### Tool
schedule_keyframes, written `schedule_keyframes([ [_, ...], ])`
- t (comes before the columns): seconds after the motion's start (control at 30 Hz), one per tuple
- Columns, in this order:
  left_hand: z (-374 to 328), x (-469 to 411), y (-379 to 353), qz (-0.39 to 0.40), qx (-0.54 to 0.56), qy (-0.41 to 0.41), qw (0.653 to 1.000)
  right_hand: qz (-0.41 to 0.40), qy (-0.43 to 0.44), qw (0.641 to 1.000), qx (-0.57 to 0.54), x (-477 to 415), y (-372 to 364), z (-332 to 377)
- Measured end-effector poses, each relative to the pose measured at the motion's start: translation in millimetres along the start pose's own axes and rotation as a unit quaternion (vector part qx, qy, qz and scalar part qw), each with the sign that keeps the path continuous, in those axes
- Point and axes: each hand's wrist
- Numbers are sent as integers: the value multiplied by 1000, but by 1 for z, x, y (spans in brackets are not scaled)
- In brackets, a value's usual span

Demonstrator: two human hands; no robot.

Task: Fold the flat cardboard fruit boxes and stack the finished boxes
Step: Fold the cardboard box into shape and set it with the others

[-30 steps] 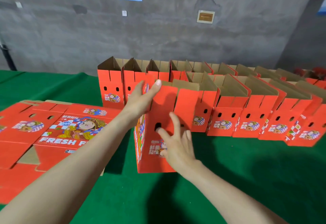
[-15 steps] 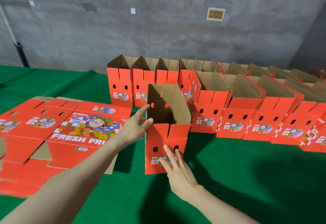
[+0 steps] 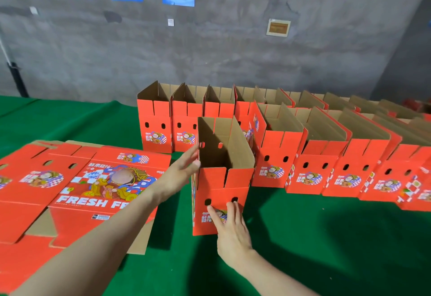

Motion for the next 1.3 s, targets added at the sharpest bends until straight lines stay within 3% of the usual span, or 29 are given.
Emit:
schedule_keyframes([
  [0.07,20,-10,16,-24,-54,32,998,20,6,1000,6,-13,2,-7],
  [0.1,36,-16,27,-57,-137,67,987,31,11,999,13,-19,3,-12],
  [0.2,84,-26,61,-113,-391,225,885,49,11,999,18,-32,4,-22],
  [0.27,108,-26,80,-113,-443,305,835,57,8,998,16,-41,4,-30],
  [0.33,126,-26,91,-102,-488,330,802,63,0,998,18,-51,5,-37],
  [0.43,135,-30,93,-108,-552,303,769,66,-16,997,37,-69,9,-48],
  [0.7,148,-41,104,-113,-575,259,768,126,-108,984,64,-124,31,-103],
  [0.83,148,-42,106,-120,-561,251,780,154,-113,976,108,-127,34,-112],
  [0.9,148,-42,103,-121,-559,249,782,93,-58,984,137,-130,30,-93],
  [1.0,147,-41,101,-119,-563,249,779,30,110,971,212,-157,33,-65],
  [1.07,147,-41,101,-116,-567,248,777,70,145,944,289,-186,46,-51],
  [1.23,150,-44,102,-109,-553,250,787,207,31,917,339,-267,60,-46],
  [1.3,150,-47,103,-102,-545,255,792,251,-19,890,380,-288,54,-59],
])
Point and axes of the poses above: each hand's wrist, its own x-axis away from the middle knuckle, its own y-axis out of the back of the hand, z = x × y, and after that the axes turned 12 degrees about y, right-handed
